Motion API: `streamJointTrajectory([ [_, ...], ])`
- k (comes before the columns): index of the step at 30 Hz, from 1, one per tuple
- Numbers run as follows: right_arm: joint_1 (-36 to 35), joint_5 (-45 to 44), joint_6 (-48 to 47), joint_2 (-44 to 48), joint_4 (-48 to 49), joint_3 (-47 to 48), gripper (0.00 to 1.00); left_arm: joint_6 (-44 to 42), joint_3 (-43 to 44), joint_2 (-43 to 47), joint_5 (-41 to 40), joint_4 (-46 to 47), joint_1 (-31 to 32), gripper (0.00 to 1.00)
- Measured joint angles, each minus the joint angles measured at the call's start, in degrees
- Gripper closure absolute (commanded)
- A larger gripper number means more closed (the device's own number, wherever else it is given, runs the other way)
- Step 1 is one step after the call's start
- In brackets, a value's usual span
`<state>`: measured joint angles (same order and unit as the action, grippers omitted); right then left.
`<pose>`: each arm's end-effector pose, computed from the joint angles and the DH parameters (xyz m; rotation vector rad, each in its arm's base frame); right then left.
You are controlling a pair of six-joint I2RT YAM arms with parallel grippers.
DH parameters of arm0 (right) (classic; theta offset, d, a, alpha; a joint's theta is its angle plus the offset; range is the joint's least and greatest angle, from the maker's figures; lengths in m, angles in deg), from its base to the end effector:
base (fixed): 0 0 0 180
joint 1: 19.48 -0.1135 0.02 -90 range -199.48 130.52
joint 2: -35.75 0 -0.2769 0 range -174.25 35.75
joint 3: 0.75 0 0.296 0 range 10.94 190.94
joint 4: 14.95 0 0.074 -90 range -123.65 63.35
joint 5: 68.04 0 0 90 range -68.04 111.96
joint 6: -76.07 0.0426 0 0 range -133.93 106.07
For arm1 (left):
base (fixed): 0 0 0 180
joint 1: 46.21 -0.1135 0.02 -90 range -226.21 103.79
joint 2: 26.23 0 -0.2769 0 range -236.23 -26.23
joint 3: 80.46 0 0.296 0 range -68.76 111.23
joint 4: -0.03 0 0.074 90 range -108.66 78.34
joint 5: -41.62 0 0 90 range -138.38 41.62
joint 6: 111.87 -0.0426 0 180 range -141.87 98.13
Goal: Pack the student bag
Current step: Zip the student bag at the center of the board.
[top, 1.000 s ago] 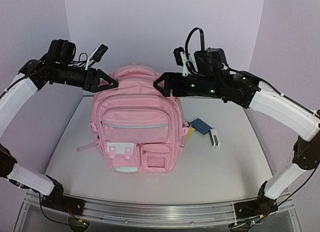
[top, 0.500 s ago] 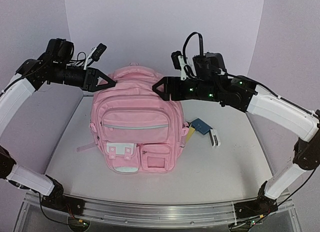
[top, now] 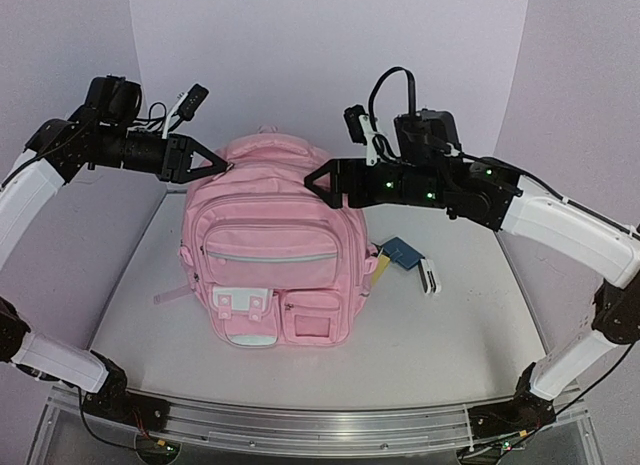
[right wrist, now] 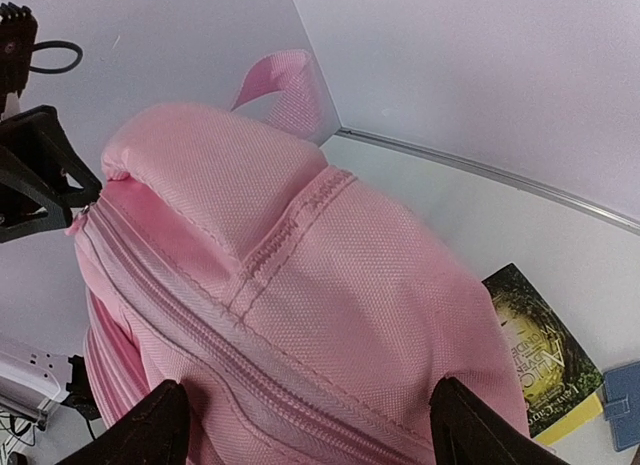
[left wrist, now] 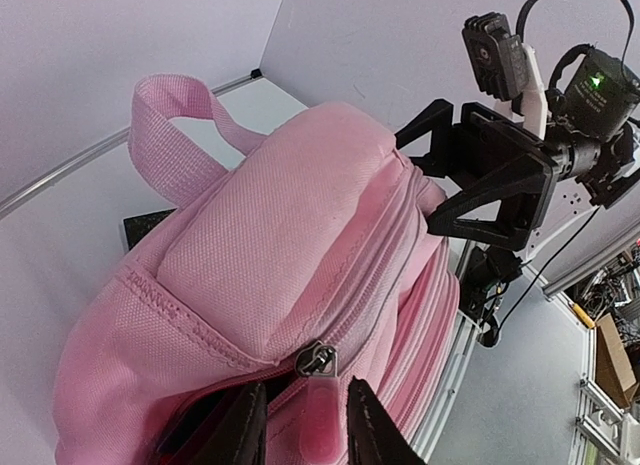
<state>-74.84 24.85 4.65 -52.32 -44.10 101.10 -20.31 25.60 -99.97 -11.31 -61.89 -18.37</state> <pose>0.2316 0.3390 0.4299 -0.6496 1.8353 0.9315 0.2414 -0.1565 0.4842 0.8686 1.9343 -0.9823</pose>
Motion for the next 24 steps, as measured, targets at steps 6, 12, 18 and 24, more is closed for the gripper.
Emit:
streamJointTrajectory([
  [6,0.00,0.79,-0.36,0.44,-0.05,-0.32,0.18,-0.06,0.00,-0.04,0.25,-0.89,0.00,0.67],
  [12,0.00,1.37,-0.69,0.44,-0.05,-0.32,0.21,-0.10,0.00,-0.34,0.71,-0.93,0.00,0.79],
  [18,0.11,2.23,-1.51,0.46,0.38,-0.72,0.43,-0.26,0.00,-0.55,1.45,-1.00,0.00,0.94],
  [24,0.09,2.55,-2.61,0.46,0.59,-1.16,0.80,-0.09,-0.62,-0.15,0.03,-0.81,0.00,1.00],
])
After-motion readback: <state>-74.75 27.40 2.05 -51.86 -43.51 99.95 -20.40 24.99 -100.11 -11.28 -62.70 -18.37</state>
